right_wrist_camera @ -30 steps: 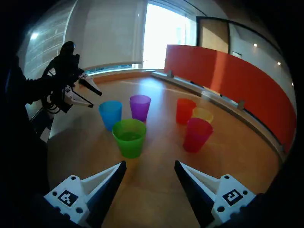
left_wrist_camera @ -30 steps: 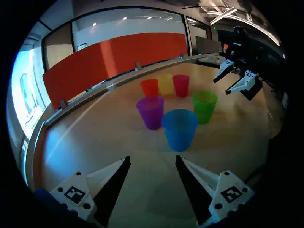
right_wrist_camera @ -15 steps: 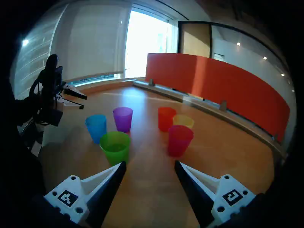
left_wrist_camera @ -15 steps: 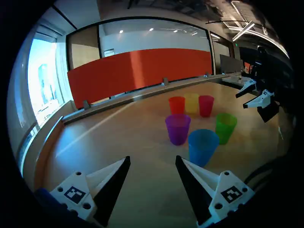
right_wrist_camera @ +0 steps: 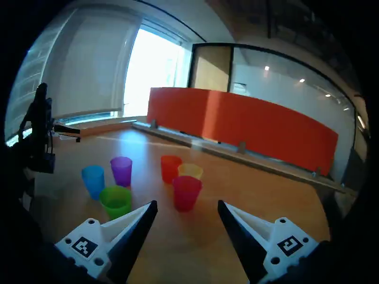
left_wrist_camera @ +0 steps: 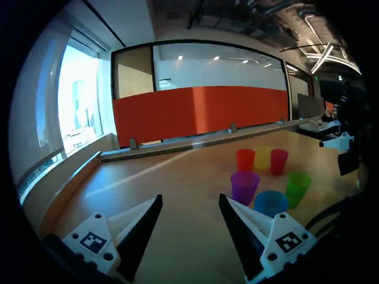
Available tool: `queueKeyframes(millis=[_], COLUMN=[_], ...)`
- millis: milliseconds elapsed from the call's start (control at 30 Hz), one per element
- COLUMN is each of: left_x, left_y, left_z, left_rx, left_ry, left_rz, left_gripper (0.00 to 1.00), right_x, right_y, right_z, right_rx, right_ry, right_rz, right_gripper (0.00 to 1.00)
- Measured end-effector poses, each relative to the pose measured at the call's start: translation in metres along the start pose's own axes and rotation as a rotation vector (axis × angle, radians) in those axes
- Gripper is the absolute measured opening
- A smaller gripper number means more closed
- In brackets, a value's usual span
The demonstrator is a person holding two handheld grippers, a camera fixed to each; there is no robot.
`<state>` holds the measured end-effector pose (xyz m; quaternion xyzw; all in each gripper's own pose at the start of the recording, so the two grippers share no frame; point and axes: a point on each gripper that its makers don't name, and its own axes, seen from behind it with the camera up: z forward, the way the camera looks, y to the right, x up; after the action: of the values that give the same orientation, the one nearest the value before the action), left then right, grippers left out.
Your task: Pour water
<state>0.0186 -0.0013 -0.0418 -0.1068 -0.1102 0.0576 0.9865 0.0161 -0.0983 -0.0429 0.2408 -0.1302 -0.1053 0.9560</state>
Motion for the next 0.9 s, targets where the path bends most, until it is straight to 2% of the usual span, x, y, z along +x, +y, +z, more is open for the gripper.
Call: queueKeyframes(millis=[200,400,633,767,900], left_x=[0.012,0.022,0.038,0.045,0.045], left_y=[-0.008,-0.013,-0.019,-0.020,-0.021], left_z=[-0.005,-0.008,-0.009,-0.008,-0.004], left_rx=[0.037,0.078,0.119,0.130,0.137], left_ry=[0.062,0.105,0.163,0.203,0.216], left_rz=[-0.067,-0.061,-0.059,-0.077,-0.093], left_gripper=[0.88,0.88,0.88,0.88,0.88], right_x=[0.010,0.025,0.035,0.033,0.033], right_y=[0.015,0.034,0.056,0.064,0.069], right_z=[-0.003,-0.004,-0.011,-0.015,-0.020], right_rx=[-0.087,-0.190,-0.309,-0.348,-0.385], right_ry=[0.051,0.124,0.209,0.242,0.261], right_rz=[0.011,0.052,0.132,0.165,0.168], right_gripper=[0.99,0.99,0.99,0.99,0.99])
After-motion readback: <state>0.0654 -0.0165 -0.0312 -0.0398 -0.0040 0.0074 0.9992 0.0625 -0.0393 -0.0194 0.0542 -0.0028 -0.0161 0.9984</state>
